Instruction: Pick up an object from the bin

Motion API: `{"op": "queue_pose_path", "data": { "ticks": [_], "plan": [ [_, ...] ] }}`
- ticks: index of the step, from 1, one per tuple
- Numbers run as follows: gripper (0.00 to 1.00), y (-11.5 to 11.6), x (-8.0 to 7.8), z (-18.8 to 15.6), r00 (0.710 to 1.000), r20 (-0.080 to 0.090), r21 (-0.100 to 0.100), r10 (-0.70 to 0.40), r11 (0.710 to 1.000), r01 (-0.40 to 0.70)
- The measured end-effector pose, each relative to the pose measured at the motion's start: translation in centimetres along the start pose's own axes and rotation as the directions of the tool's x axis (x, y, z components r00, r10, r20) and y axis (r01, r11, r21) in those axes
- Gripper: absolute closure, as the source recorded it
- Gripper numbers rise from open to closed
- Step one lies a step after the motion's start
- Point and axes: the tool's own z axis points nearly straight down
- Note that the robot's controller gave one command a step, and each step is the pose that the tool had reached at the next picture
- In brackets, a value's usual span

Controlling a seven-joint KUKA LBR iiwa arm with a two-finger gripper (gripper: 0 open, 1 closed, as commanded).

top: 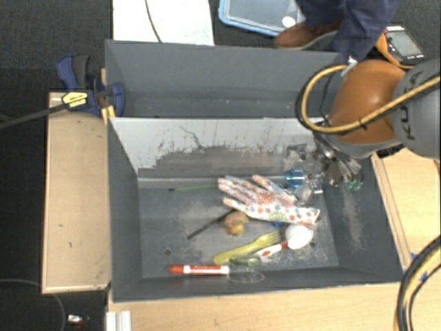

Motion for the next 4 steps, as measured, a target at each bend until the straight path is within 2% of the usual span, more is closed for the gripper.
{"op": "queue_pose_path", "data": {
  "ticks": [1,2,3,4],
  "plan": [
    [0.0,7.3,-0.2,1.7,0.994,-0.018,-0.008,0.104,0.995,-0.104],
    [0.0,7.3,-0.4,7.0,0.98,0.0,0.001,0.199,0.98,-0.199],
    [1.0,5.3,0.8,7.2,0.917,-0.009,-0.002,0.398,0.917,-0.398],
    [1.0,5.3,0.8,7.2,0.918,-0.009,-0.002,0.397,0.918,-0.397]
  ]
}}
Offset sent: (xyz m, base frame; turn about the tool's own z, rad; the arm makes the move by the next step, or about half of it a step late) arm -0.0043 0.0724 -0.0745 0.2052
